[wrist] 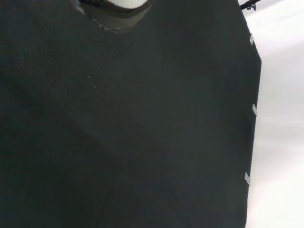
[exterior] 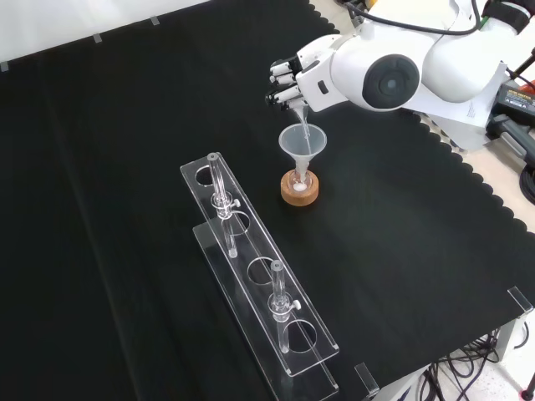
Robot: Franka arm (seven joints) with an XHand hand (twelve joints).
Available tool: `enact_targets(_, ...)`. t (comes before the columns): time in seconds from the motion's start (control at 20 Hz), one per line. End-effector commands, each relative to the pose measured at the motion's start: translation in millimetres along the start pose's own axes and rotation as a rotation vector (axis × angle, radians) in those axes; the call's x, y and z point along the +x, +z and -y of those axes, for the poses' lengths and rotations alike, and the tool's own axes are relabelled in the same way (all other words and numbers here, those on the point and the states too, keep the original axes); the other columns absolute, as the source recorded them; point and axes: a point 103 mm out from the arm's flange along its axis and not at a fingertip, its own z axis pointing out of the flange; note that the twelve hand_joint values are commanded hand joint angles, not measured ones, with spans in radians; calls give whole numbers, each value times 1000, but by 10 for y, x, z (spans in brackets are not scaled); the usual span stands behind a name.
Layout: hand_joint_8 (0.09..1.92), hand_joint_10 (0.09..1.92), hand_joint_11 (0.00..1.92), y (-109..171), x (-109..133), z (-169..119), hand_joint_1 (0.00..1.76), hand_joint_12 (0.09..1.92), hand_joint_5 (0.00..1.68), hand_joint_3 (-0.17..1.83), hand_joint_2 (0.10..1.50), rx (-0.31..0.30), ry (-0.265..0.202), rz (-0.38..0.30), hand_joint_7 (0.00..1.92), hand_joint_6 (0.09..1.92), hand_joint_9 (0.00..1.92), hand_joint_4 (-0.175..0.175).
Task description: Pour all the NaCl from the weighing funnel into the round-bottom flask.
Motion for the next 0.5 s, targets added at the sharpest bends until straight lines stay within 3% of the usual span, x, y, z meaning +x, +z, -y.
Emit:
enact_targets(0.05, 670, 175, 911, -35, 25, 8, 1141, 929, 1476, -175, 1022, 1, 1, 48, 547, 152, 1006, 175)
enact_targets(0.5, 670, 174, 880, -93, 75, 39, 1141, 933, 1475, -175, 1022, -9, 6, 121, 538, 153, 998, 175)
